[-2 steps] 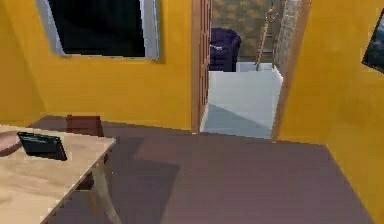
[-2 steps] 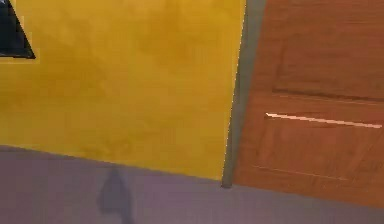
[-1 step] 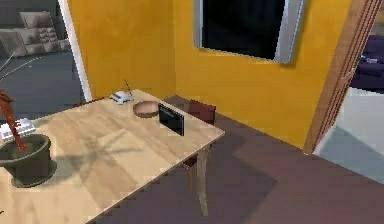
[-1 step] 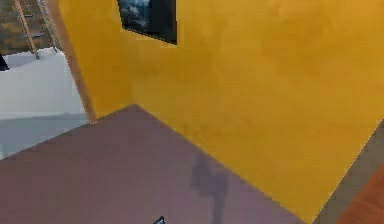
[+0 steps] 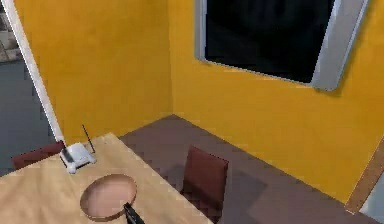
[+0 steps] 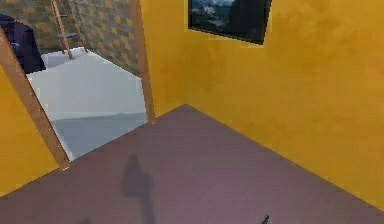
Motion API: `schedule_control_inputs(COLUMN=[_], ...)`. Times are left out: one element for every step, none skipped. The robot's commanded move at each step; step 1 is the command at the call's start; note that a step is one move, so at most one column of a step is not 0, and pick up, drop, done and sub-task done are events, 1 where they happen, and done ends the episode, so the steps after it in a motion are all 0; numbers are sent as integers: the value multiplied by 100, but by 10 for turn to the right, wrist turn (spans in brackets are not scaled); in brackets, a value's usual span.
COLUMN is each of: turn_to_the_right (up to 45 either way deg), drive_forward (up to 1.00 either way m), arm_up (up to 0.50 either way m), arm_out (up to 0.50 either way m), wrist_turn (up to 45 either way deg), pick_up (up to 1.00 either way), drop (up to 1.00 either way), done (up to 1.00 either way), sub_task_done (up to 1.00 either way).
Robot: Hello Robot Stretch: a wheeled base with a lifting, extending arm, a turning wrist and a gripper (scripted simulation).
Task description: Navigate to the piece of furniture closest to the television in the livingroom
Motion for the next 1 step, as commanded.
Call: schedule_control_inputs(turn_to_the_right=[0], drive_forward=[0], arm_up=[0], arm_out=[0], wrist_turn=[0], pick_up=[0], drop=[0], done=[100], sub_task_done=[0])
